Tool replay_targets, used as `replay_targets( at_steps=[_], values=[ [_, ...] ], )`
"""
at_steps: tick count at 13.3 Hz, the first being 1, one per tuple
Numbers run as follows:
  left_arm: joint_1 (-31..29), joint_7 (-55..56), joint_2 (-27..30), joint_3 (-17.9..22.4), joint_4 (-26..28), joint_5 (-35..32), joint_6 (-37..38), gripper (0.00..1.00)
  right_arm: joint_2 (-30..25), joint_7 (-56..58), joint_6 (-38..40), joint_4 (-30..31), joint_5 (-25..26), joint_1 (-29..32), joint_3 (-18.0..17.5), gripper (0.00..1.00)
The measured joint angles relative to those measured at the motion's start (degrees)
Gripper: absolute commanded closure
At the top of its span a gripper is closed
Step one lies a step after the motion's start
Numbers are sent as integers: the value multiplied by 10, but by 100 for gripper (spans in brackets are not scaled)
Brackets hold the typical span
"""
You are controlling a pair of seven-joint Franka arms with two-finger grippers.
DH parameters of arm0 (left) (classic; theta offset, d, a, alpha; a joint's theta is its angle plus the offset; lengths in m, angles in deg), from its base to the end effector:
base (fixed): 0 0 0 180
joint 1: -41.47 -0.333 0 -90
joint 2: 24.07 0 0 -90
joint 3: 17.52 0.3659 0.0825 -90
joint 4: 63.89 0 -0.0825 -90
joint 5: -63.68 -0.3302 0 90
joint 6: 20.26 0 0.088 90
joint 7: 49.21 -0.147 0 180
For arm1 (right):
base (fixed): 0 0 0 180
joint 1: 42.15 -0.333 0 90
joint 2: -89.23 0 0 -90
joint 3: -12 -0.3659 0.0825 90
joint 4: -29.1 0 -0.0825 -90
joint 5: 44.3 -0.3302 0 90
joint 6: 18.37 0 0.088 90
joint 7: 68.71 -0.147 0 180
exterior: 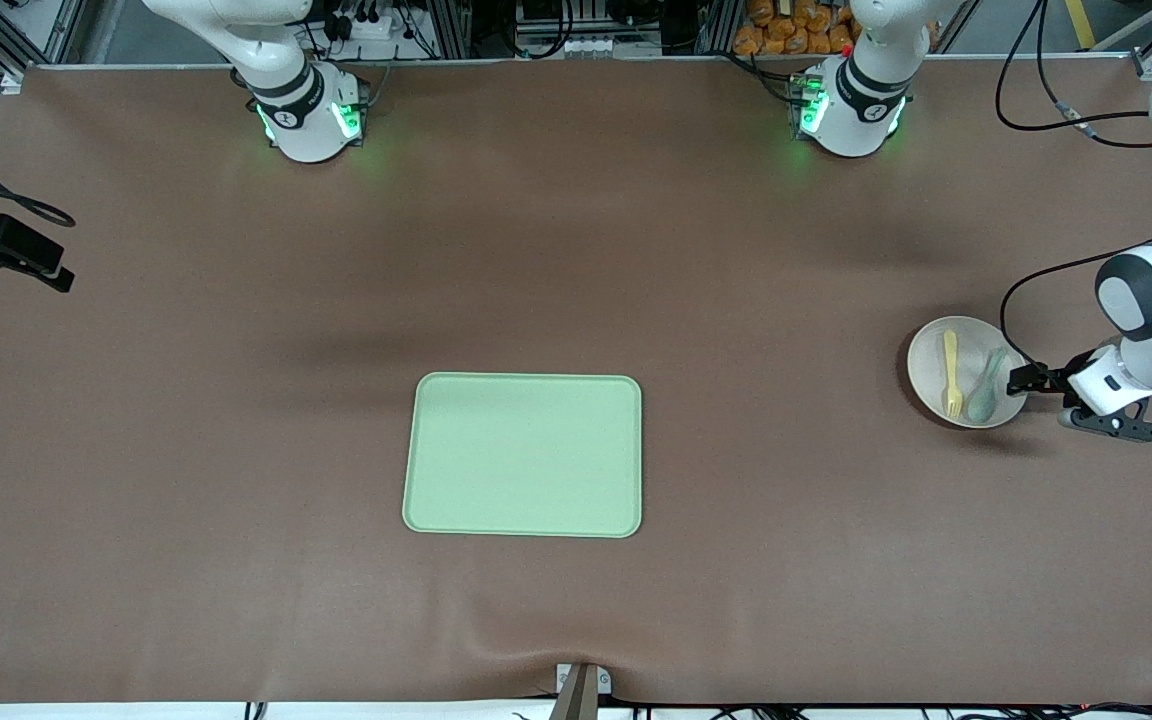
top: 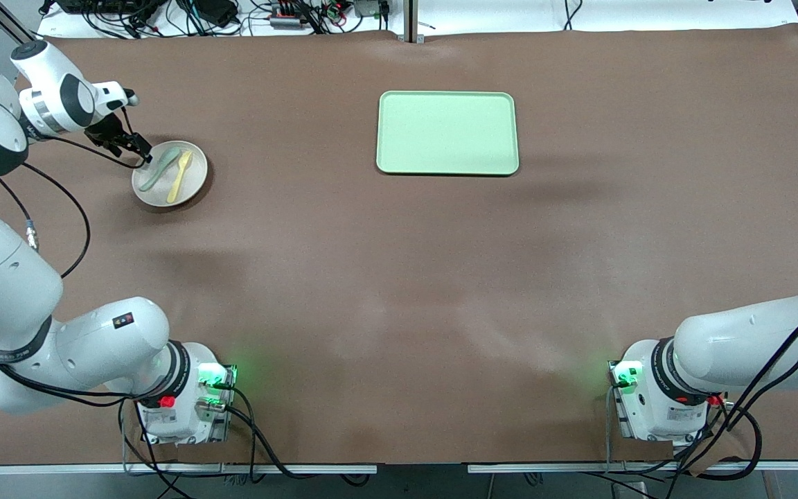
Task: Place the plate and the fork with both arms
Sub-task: 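Move the left gripper down to the rim of the white plate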
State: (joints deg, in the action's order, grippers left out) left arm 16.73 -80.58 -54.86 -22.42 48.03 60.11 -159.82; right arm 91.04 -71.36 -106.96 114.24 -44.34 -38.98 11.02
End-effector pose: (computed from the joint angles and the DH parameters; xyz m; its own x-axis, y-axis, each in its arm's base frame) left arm 0.5663 0.2097 0.2418 0.9706 -0.2371 -0.0414 -0.2358 -0.9713 0.0321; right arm 0.5112 -0.0196 0.6516 0.9960 -0.0844 0.0285 -0.0843 -0.9964 -0.0026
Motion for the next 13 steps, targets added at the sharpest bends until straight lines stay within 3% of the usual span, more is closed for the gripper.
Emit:
replay_targets(
  at_steps=[3,5,8,9,12,13],
  values=[
    [9,0,6,0,8,0,0,0,0,0,0,0,0,0,0,0],
    [9,0,8,0,10,0,0,31,0,0,0,0,0,0,0,0],
    [8,0,9,0,11,0,0,46,0,0,0,0,0,0,1,0],
    [9,0,9,0,12,0,0,56,0,0,0,0,0,0,1,0],
    [8,1,9,0,14,0,0,100,0,0,0,0,0,1,1,0],
    [8,1,9,0,14,0,0,100,0,0,0,0,0,1,1,0]
  ],
)
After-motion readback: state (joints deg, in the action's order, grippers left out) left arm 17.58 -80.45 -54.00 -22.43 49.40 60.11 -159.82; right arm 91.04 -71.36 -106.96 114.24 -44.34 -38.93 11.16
